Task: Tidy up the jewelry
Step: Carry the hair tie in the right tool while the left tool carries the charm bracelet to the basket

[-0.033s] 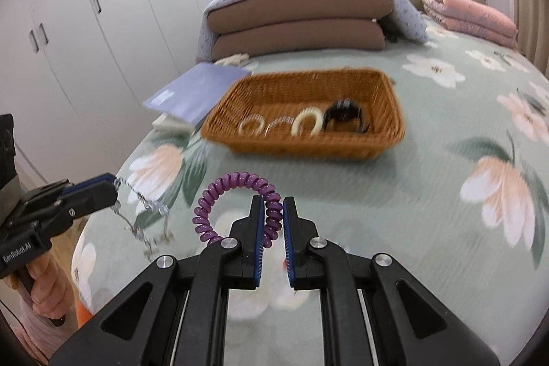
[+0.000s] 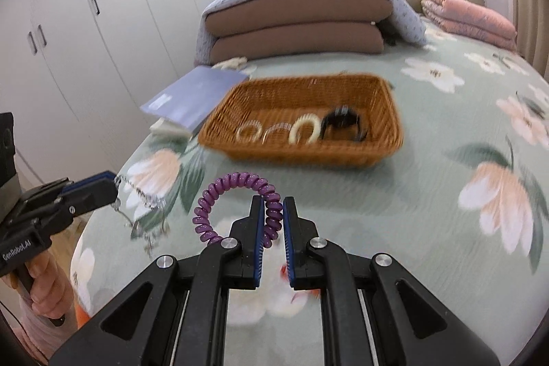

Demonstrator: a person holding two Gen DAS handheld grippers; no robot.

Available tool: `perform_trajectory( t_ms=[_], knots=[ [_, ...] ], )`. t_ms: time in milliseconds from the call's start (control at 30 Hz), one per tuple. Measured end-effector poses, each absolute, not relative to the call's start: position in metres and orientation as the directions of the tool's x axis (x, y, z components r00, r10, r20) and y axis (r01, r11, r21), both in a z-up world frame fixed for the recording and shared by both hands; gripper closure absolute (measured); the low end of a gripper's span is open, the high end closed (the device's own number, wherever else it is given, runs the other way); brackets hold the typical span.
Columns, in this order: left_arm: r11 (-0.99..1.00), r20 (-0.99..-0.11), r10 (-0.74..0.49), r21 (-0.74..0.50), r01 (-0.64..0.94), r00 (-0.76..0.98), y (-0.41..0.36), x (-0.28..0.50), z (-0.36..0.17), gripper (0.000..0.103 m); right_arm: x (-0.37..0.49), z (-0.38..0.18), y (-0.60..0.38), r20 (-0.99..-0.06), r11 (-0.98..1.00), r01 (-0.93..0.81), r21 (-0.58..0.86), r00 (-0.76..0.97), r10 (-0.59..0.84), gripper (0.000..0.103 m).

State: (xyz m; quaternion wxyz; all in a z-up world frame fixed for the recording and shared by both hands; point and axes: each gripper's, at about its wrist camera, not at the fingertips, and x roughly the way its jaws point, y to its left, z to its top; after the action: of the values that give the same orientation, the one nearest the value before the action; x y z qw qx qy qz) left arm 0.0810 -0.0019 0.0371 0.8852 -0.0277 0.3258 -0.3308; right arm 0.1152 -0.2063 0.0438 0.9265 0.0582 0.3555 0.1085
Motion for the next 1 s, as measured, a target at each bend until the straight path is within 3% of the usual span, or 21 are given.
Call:
perform_trajectory(
  t_ms=[367, 533, 733, 1000],
  knots=[
    [0.79, -0.531, -0.597, -0.262, 0.554, 0.601, -0.031, 0.194, 0.061, 0.094, 0.226, 0.065, -0.207, -0.658, 0.995, -0.067, 0.078, 0.746, 0.102, 0.091],
    [0.812, -0.567, -0.564, -0.251, 0.526, 0.6, -0.049, 0.244, 0.045, 0.094, 0.283, 0.05, -0.207, -0.719, 0.999, -0.016, 0.039, 0.694, 0.039, 0.091],
    [0.83, -0.618, -0.534, -0.255, 0.496, 0.577, -0.062, 0.289, 0.014, 0.094, 0.336, 0.017, -0.204, -0.822, 0.998, -0.022, 0.061, 0.566, 0.063, 0.091],
    [0.851, -0.664, -0.496, -0.244, 0.466, 0.559, -0.074, 0.306, -0.017, 0.094, 0.346, 0.01, -0.203, -0.846, 0.997, -0.018, 0.082, 0.527, 0.079, 0.09]
  ],
)
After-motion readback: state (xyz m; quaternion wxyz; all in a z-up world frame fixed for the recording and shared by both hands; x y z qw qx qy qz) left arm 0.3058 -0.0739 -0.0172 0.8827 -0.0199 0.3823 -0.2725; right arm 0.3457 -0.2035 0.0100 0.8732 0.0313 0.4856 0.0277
